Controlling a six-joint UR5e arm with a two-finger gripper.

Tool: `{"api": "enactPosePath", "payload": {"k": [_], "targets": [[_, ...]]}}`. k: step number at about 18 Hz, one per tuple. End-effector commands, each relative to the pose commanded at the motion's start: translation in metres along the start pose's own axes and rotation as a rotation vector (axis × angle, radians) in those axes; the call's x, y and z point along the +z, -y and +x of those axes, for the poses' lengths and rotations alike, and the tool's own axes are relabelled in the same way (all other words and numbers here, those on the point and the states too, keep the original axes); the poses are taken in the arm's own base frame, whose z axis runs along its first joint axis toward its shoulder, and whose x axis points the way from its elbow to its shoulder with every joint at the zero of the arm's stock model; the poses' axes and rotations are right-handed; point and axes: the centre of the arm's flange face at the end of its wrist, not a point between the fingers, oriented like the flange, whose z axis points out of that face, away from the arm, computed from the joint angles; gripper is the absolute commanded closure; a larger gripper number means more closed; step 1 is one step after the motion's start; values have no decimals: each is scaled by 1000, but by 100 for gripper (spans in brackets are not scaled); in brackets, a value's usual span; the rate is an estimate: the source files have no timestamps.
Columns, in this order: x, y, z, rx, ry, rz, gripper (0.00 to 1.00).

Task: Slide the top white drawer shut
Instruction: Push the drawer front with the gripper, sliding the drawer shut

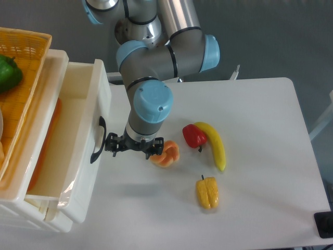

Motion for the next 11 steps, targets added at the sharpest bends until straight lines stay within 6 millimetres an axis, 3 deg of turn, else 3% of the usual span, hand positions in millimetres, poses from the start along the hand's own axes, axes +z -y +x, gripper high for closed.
{"api": "enactPosePath", "payload": {"k": [11], "targets": [[5, 3, 29, 53, 29, -10, 0]]}}
